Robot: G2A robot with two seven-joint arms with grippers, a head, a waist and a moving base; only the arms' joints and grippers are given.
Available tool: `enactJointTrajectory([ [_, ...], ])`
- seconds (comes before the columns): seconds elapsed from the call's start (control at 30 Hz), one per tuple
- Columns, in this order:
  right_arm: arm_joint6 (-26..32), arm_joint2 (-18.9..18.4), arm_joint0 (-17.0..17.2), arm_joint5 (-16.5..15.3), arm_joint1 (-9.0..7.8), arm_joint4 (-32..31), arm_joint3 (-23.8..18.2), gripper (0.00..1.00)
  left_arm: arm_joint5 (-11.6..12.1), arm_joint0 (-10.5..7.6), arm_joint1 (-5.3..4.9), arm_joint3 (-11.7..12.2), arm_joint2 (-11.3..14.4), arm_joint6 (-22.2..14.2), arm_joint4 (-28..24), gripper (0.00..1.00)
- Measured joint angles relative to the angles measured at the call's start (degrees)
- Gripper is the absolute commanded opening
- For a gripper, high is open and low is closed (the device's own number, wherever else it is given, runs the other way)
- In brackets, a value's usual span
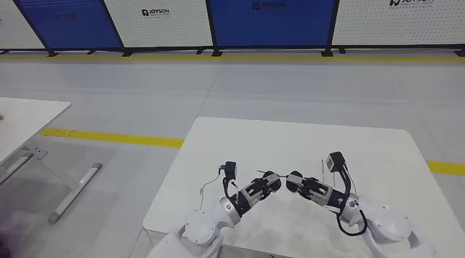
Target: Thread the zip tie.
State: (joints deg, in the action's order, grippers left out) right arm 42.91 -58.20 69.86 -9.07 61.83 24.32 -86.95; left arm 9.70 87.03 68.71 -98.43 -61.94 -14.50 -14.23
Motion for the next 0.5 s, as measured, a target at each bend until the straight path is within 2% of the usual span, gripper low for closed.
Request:
enactJointTrajectory([
  [0.27, 0.0, 0.0, 0.0, 0.0, 0.0, 0.0, 0.0, 0.0, 1.1, 0.57, -0.17, -0.3, -0.2, -0.9, 0.1, 0.0],
  [0.3, -0.3, 0.0, 0.1, 0.0, 0.02, -0.1, -0.1, 0.25, 1.2, 0.73, -0.2, -0.4, -0.2, -1.1, 0.1, 0.0],
  [0.33, -0.8, 0.0, 0.4, 0.2, 0.06, -0.3, -0.4, 0.69, 1.3, 0.87, -0.23, -0.5, -0.3, -1.3, 0.0, 0.0],
  [0.37, -0.9, 0.0, 0.5, 0.4, 0.07, -0.4, -0.6, 0.82, 1.3, 0.93, -0.25, -0.6, -0.3, -1.3, 0.0, 0.0],
  [0.4, -1.1, 0.0, 0.6, 0.6, 0.09, -0.6, -0.7, 1.0, 1.4, 1.01, -0.27, -0.7, -0.4, -1.4, -0.1, 0.0],
  [0.5, -1.1, -0.3, 0.9, 1.0, 0.12, -0.9, -1.1, 1.0, 1.5, 1.2, -0.3, -0.8, -0.5, -1.4, -0.5, 0.0],
])
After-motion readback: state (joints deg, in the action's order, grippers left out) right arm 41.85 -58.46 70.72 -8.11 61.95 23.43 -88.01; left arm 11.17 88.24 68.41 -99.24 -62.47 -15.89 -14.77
